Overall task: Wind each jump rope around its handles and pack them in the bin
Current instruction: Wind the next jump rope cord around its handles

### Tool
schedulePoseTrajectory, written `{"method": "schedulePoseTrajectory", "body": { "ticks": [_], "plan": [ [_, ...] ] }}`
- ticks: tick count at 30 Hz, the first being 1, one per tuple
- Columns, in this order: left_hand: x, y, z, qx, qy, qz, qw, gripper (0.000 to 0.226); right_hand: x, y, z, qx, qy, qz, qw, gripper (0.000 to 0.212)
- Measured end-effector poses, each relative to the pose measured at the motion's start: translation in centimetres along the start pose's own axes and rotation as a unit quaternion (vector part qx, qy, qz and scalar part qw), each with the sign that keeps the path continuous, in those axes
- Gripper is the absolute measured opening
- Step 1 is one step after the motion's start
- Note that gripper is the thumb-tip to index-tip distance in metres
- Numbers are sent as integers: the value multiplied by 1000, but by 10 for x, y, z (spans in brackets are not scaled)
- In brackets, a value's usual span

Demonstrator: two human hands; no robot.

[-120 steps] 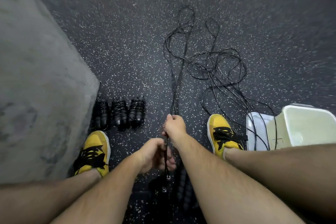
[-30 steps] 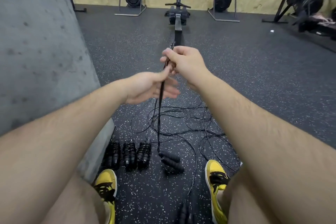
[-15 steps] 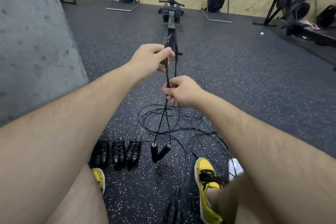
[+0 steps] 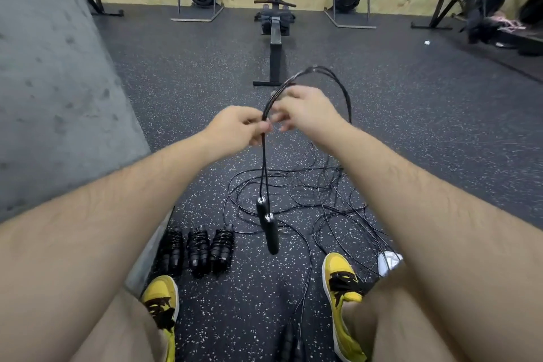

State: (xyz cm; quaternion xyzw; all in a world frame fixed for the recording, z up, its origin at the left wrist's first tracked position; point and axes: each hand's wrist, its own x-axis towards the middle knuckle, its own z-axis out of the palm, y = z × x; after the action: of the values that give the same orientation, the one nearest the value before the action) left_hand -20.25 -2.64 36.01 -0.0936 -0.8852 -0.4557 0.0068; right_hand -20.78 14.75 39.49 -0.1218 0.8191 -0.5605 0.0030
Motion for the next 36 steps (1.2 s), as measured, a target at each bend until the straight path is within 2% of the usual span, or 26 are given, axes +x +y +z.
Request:
{"method": "schedulePoseTrajectory", "body": {
  "ticks": [3, 5, 9, 13, 16, 20, 25, 27, 30, 33, 36],
  "plan": [
    [3, 15, -5, -40, 58, 38, 997, 14, -18, 15, 3, -178, -150, 47, 971, 30],
    [5, 22, -5, -60, 71, 54, 994, 14, -20, 26, 14, -212, -169, 50, 961, 28],
    [8, 23, -4, -124, 86, 56, 987, 17, -11, 28, 21, -170, -106, 50, 978, 13],
    [7, 19, -7, -162, 69, 44, 983, 23, -11, 24, 20, -231, -86, 4, 969, 11],
    [4, 18, -5, -156, 61, 44, 985, 13, -8, 19, 20, -203, -61, -18, 977, 11],
    [3, 15, -6, -169, 67, 36, 983, 10, -10, 15, 23, -157, -82, -26, 984, 3],
    [2, 17, -7, -196, 60, 33, 978, 14, -9, 14, 25, -140, -69, -22, 988, 13],
    [1, 13, -8, -181, 37, 32, 982, 17, -8, 8, 23, -145, -40, -33, 988, 14],
    [-6, -1, -5, -183, -42, -8, 982, 27, -3, 2, 17, -160, 22, -51, 986, 25],
    [-14, -9, 1, -174, -119, -42, 977, 25, 0, -2, 11, -113, 51, -45, 991, 25],
    [-17, -7, 10, -101, -100, -37, 989, 18, -1, -5, 9, -41, 59, -26, 997, 22]
  ]
}}
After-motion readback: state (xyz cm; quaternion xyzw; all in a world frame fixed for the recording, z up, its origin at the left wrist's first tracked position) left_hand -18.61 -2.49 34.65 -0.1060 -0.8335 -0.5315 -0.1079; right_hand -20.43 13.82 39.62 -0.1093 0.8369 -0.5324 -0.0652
